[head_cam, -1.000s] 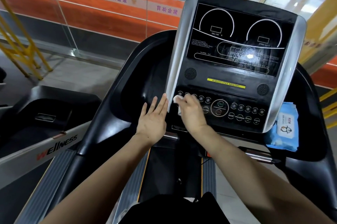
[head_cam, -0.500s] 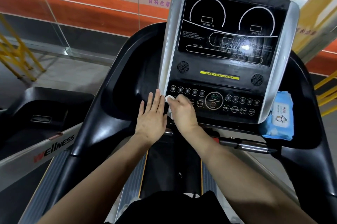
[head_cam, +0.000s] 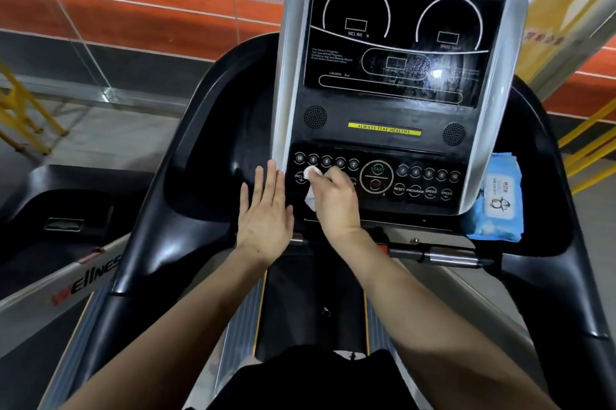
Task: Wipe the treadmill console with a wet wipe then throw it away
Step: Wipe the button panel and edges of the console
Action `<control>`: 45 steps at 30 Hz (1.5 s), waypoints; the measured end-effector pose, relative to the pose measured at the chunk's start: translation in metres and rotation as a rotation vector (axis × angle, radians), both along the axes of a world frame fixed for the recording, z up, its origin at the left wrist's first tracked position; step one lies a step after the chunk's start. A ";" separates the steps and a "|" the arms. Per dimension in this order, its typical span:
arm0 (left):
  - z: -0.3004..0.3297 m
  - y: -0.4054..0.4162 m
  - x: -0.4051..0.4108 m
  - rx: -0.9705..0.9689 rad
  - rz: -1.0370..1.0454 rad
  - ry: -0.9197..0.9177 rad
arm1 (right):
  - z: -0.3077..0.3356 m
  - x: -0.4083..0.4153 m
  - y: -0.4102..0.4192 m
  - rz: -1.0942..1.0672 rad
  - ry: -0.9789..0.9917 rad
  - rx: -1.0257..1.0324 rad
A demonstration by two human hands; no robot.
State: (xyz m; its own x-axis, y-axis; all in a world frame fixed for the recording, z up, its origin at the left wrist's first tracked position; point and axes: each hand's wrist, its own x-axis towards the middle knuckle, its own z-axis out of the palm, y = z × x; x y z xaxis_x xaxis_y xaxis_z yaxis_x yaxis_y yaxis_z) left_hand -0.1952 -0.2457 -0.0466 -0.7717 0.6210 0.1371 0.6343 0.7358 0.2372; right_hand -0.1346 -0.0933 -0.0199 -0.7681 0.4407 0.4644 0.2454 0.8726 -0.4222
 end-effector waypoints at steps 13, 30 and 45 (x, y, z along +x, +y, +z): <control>-0.005 0.016 0.011 -0.005 0.063 0.061 | -0.002 0.026 0.001 -0.008 -0.064 -0.152; 0.006 0.045 0.042 0.028 -0.045 0.135 | -0.003 0.070 0.054 -0.099 -0.050 -0.203; 0.050 0.097 0.095 0.488 -0.178 -0.173 | 0.032 0.143 0.099 -0.254 0.283 -1.011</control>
